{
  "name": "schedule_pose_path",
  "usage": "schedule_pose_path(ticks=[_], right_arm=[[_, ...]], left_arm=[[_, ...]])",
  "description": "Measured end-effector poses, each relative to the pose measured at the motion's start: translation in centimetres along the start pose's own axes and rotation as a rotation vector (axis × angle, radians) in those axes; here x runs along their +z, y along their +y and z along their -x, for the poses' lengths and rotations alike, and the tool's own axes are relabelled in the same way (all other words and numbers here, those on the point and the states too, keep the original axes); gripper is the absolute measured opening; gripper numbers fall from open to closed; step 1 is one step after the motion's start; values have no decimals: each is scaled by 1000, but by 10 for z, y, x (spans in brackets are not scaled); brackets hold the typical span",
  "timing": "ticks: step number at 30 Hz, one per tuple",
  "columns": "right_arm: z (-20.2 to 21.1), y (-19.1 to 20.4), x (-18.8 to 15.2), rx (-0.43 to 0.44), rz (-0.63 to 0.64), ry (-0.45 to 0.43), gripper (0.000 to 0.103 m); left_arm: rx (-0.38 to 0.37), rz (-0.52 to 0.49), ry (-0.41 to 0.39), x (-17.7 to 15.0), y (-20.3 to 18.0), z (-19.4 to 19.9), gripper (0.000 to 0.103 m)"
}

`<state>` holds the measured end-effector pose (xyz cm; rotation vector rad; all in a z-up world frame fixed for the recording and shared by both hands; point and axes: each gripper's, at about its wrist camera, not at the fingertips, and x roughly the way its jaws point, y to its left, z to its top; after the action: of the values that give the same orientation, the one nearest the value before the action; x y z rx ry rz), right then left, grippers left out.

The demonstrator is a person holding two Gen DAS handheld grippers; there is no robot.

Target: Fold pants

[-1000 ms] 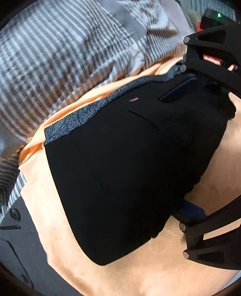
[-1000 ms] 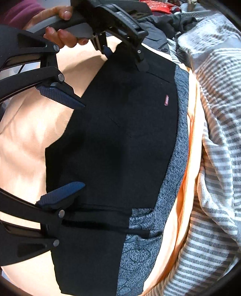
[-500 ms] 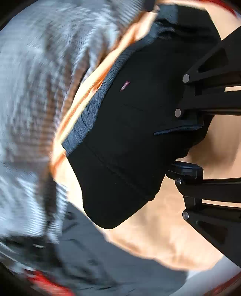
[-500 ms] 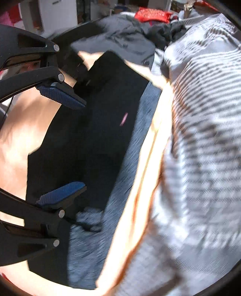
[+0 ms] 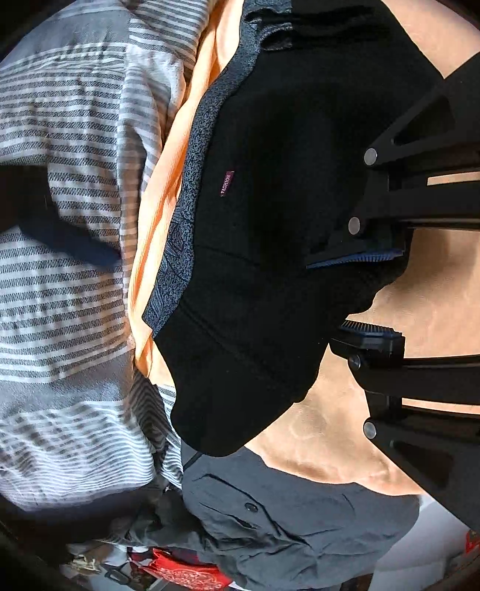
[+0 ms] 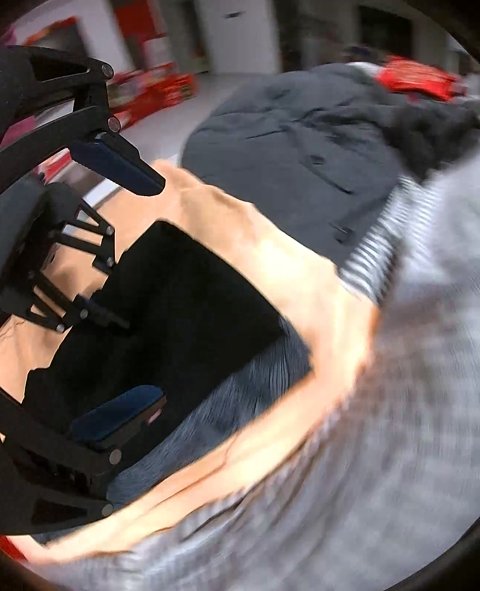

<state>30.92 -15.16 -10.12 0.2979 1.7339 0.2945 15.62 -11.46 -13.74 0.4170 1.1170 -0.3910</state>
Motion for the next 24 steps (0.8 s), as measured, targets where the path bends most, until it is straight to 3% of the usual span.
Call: schedule_pose_path(ticks=[7, 8, 9, 10, 12, 16, 24], right_arm=[[-70, 40, 24, -141, 156, 273, 102], [-73, 39, 24, -160, 166, 283, 89], [-75, 35, 22, -169, 169, 282, 50], [-74, 31, 22, -159, 153, 272, 34], [-59, 16, 18, -95, 95, 191, 20], [-24, -4, -8, -17, 72, 44, 18], [57, -76, -99, 171, -114, -244, 18]], left_arm=[[12, -14, -8, 0, -3, 4, 28], [8, -10, -6, 0, -3, 4, 28], [0, -6, -2, 1, -2, 4, 28], [-9, -3, 6, 1, -1, 4, 28], [-20, -8, -7, 2, -2, 7, 28], [-43, -46, -54, 7, -14, 26, 28], [-116, -160, -158, 22, -62, 79, 28]])
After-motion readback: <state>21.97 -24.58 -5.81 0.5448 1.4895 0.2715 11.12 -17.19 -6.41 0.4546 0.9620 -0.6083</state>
